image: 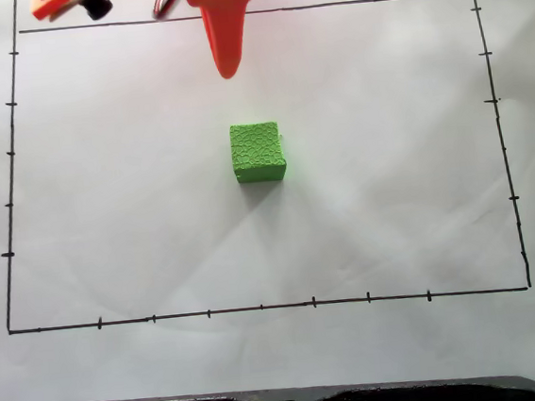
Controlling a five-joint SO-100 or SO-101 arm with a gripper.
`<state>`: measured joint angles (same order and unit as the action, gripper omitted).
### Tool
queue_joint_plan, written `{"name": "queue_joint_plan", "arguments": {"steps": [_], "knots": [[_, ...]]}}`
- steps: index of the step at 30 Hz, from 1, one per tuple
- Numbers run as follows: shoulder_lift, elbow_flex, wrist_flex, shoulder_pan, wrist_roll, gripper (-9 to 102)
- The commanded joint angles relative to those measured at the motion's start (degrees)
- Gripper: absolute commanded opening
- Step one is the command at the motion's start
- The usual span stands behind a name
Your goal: Grasp the colored block, Place it on the black dot, and then return the arm to the default position.
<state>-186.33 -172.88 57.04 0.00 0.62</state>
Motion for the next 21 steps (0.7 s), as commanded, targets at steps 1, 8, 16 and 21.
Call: {"name": "queue_joint_plan", "arguments": {"steps": [1,8,16,21], "knots": [[-0.97,-0.18,-1.93,1.41,1.76,0],[-0.97,-0.97,-4.39,1.41,1.76,0],[-0.97,-1.05,-4.48,1.58,1.93,0],[-0.97,-1.05,-4.48,1.49,1.85,0]]}}
